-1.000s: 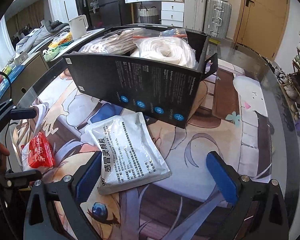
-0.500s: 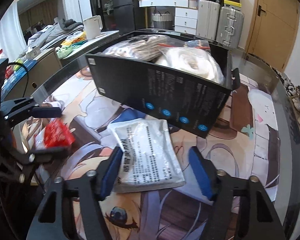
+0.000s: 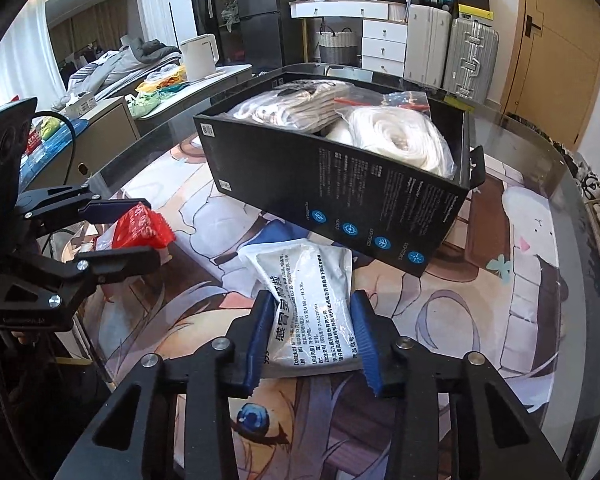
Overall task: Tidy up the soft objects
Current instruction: 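Grasp the red-and-white balloon glue bag with the left tool while the right tool holds the packet, then carry the balloon glue bag and white packet with both tools over the box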
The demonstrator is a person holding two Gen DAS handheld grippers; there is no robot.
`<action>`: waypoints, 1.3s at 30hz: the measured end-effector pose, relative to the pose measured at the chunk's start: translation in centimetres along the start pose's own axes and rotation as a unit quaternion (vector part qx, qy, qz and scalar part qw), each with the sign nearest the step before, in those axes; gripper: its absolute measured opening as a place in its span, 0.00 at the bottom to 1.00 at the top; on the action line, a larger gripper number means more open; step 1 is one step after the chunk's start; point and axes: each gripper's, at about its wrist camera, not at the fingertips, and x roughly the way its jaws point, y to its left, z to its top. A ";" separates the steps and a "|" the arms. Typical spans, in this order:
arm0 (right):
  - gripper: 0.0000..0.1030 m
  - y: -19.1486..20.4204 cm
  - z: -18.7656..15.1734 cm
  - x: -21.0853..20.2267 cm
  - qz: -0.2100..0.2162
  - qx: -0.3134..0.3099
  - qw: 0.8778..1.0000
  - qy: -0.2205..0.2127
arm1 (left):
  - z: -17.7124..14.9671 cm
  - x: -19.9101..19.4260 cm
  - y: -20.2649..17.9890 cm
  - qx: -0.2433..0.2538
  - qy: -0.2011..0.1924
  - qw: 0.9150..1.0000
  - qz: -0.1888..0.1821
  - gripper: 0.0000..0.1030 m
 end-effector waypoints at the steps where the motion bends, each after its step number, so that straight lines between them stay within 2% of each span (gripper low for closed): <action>1: 0.38 0.0 0.0 -0.2 0.002 0.000 1.000 -0.002 | 0.1 -0.1 0.0 0.000 -0.001 1.000 -0.001 0.50; 12: 0.37 0.6 0.3 -2.6 0.004 -0.009 1.000 -0.028 | 1.5 -1.0 0.1 -0.014 -0.028 1.000 0.003 0.50; 27: 0.37 0.2 1.6 -7.8 0.006 0.006 0.995 -0.104 | 5.5 -1.9 -0.1 -0.013 -0.068 0.997 0.019 0.50; 39: 0.37 -2.0 4.2 -7.8 0.001 0.044 0.990 -0.132 | 9.4 -0.8 -0.1 -0.016 -0.087 0.996 0.025 0.50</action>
